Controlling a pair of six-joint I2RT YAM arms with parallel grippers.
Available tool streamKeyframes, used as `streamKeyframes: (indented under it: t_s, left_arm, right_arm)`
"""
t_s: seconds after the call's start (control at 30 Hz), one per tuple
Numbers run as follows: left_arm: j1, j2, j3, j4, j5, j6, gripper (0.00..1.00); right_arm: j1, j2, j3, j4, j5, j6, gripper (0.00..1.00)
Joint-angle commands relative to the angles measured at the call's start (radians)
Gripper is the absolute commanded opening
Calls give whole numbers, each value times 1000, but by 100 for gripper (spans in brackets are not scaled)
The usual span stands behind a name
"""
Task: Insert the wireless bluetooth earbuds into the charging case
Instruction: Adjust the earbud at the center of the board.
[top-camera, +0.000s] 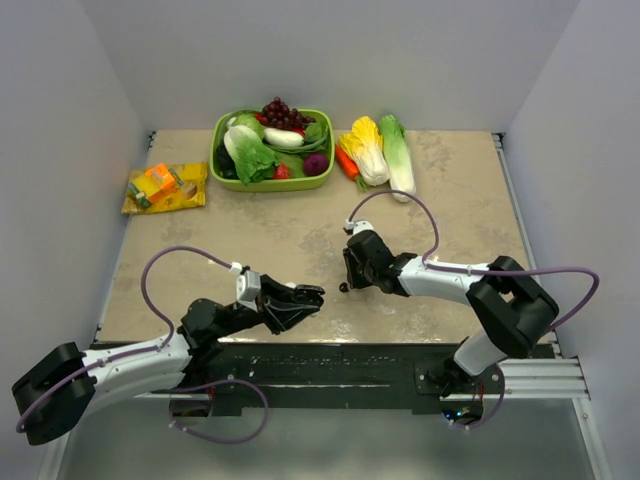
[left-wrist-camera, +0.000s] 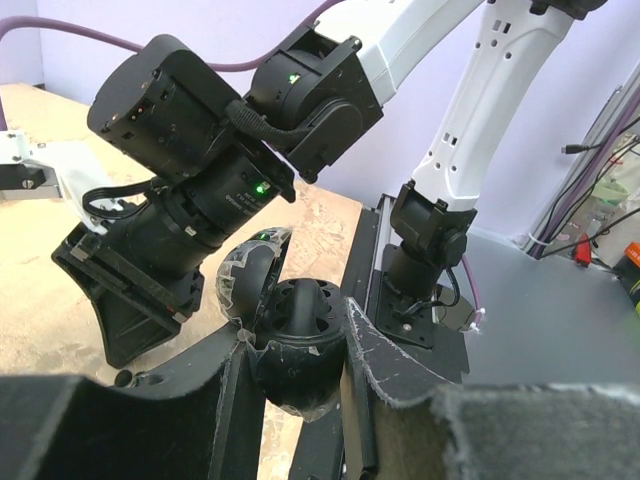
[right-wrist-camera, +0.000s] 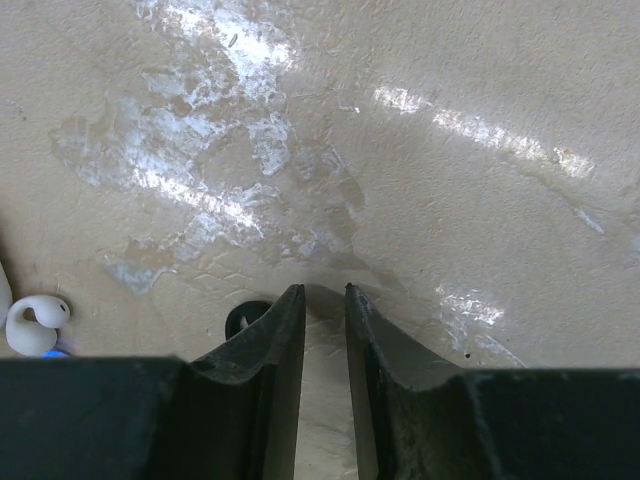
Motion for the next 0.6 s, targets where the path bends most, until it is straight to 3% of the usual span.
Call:
streamKeyframes:
  t_s: [0.0,0.17,0.3,0.5,0.57]
  left_arm:
    - [-6,22,-52,95,15,-2,0]
    - [-6,25,-52,102,15,-4,0]
    - [-6,21,-52,98,9,-2,0]
    - [-6,27,-52,105,8,-4,0]
    - [-6,27,-52,105,9,-6,0]
  right_arm:
    - [-1,-30,24,3,-25,-49,28]
    - [-1,-134,15,-27,47,-26,32]
    - [8,-212,-4,-47,21,-3,28]
    - [84,-225,-64,-29,-32,30,2]
    - [125,-194,-51,-44,-20,41,0]
